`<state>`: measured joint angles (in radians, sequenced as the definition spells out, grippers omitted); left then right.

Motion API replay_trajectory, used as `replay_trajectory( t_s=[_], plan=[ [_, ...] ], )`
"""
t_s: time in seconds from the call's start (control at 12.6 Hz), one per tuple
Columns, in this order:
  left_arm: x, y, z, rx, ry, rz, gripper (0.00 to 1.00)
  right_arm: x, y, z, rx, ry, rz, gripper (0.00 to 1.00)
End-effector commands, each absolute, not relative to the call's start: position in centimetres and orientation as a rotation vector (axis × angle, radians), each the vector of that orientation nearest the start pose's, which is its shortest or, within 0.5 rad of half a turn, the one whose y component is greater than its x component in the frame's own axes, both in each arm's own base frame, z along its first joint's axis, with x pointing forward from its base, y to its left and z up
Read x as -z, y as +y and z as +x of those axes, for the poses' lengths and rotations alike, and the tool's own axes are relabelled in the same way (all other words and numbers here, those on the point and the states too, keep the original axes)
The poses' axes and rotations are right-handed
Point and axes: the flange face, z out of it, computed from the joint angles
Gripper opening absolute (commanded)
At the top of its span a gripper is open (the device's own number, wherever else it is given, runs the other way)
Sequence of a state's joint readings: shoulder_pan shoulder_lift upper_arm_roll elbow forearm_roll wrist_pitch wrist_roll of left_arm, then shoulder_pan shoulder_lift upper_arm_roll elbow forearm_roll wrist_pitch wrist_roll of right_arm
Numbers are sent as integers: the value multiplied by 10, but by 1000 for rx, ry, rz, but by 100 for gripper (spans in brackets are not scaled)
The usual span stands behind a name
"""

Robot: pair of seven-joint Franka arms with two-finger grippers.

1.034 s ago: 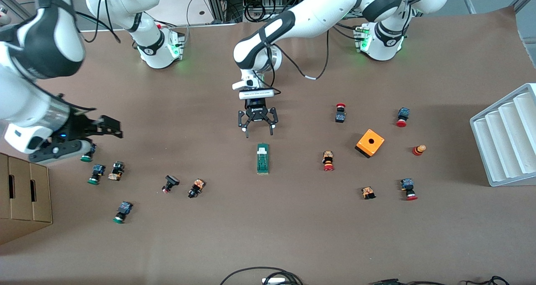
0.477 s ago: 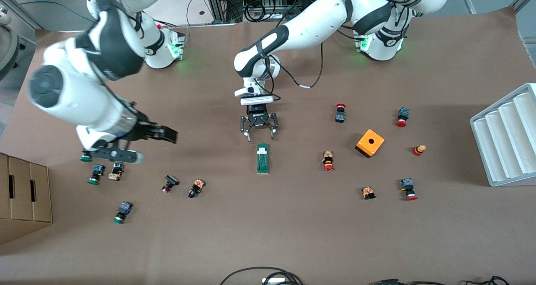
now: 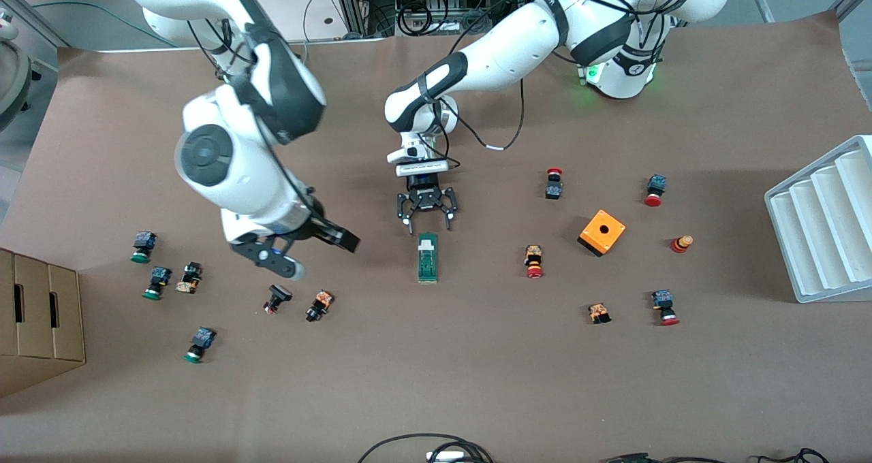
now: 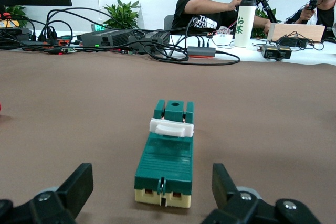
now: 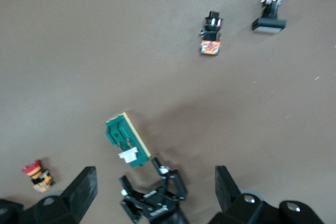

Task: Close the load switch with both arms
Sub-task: 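Lower the left gripper onto the switch while the right gripper reaches over, then grip the switch base with the left gripper while the right gripper approaches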

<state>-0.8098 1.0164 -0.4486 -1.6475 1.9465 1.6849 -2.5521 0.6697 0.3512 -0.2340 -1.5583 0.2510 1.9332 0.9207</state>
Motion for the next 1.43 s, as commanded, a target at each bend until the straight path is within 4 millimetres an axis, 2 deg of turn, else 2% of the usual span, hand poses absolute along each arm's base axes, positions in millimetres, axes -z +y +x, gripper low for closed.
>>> replay_trajectory(
  t_s=[0.0, 0.32, 0.8, 1.11, 1.35],
  plan=[
    [-67, -577, 313, 1907, -173, -2436, 100, -441, 345, 595, -87, 1013, -2771, 100],
    [-55, -578, 309, 1954, -88, -2434, 100, -413, 384, 592, -71, 1222, -2633, 100],
    [-59, -580, 309, 1970, -92, -2436, 100, -382, 423, 594, -41, 1422, -2511, 100],
    [-58, -579, 313, 1967, -112, -2439, 98, -372, 436, 593, -38, 1435, -2512, 100],
    [-60, -582, 316, 1966, -124, -2443, 93, -372, 435, 594, -38, 1437, -2513, 100]
  ],
)
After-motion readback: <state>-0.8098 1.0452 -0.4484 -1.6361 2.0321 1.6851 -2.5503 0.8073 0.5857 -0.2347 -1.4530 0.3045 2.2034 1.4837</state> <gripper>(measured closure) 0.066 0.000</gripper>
